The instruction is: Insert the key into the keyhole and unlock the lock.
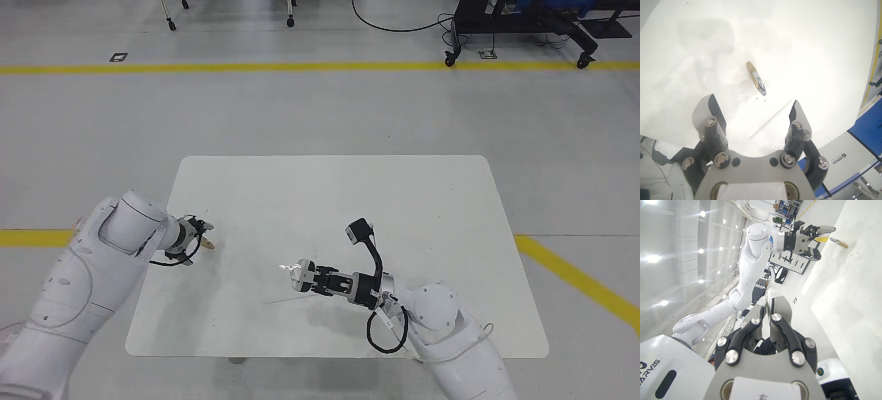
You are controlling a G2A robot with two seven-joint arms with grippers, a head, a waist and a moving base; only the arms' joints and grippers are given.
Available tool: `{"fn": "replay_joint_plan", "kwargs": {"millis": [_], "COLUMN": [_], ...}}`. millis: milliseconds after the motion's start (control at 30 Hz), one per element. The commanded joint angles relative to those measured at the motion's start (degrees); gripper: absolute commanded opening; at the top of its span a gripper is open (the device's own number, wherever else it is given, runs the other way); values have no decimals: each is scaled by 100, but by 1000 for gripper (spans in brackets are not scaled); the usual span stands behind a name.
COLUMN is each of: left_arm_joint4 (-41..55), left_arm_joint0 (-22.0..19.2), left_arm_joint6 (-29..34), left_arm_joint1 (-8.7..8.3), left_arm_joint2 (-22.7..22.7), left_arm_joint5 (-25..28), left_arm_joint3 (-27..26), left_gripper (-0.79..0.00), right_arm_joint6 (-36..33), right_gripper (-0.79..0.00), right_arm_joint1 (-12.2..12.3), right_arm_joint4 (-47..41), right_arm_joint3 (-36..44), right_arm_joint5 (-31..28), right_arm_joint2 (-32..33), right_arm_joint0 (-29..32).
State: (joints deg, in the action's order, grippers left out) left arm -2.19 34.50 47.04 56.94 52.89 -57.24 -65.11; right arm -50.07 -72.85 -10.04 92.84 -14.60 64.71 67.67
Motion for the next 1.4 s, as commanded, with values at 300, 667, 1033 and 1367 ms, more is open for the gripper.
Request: {"fn": "replay_joint_plan", "kwargs": {"millis": [300,667,1033,1367], "left_arm_joint4": [25,318,644,600], "left_arm_joint0": [-281,-432,-414,-387], "left_arm_joint6": [-150,-507,-775,-332], "left_arm_joint1": [107,285,424,309], "left_arm_joint2": [-384,-463,-445,-254], "left_arm_joint5": [-76,-76,330,751], "left_arm_joint3": [480,843,990,1245], "left_gripper": [-314,-480,-785,-785], "right_arm_joint6": [0,0,0,0], "right_gripper": [-785,-785,-785,-785], "right_arm_joint1": [0,0,0,0], "right_arm_joint4": [0,0,0,0], "right_arm_joint3": [0,0,0,0], "right_arm_joint5": [0,0,0,0], "right_arm_joint2": [0,0,0,0], "right_arm_joint0": [0,0,0,0]}}
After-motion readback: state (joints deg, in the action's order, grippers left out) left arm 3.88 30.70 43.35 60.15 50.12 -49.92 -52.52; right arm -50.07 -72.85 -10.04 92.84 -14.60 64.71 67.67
